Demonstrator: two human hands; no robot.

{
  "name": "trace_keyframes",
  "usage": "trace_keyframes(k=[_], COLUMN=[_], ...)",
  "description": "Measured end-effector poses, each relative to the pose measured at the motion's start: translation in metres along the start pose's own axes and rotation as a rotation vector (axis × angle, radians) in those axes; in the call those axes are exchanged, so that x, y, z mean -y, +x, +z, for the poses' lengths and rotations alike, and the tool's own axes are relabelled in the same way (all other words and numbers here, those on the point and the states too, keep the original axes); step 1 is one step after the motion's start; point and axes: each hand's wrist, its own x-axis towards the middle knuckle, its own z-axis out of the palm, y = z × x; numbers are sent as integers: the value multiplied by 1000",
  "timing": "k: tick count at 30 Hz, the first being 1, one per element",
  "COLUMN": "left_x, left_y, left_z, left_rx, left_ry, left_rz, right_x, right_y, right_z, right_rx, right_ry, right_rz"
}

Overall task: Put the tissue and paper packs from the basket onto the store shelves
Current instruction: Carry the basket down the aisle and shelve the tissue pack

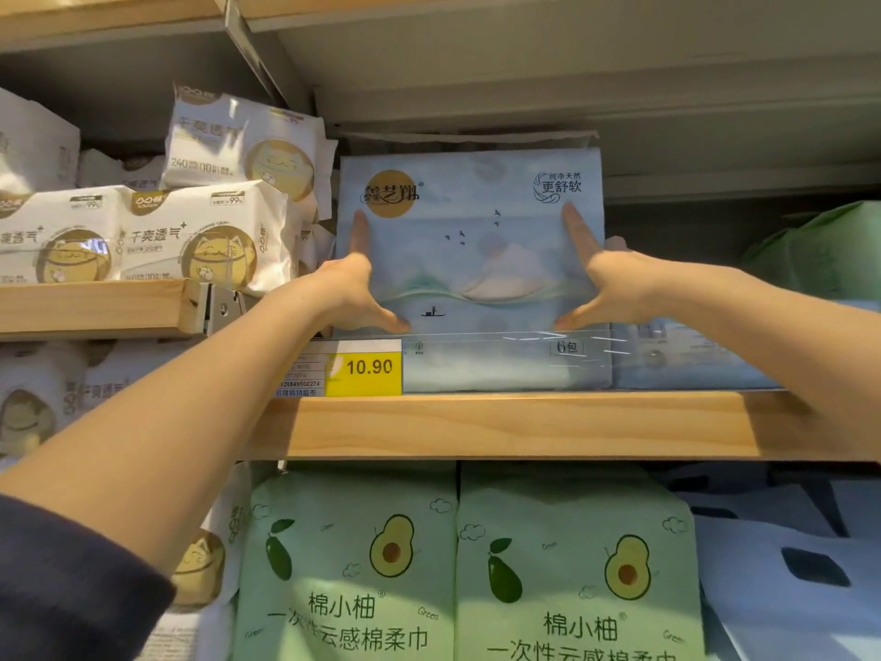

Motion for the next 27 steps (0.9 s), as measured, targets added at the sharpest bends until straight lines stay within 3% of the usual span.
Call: trace_keyframes(k=[19,27], left_x=[-9,-18], left_y=[-25,-70], left_z=[-21,-39], left_rx=[-33,-58], left_ry=[51,-34], left_rz=[75,96], right_x=[-6,-2], right_y=[-22,-77], right_z=[-20,-34], right_rx=[-41,-73], right_ry=[55,120], right_rz=[-33,-99])
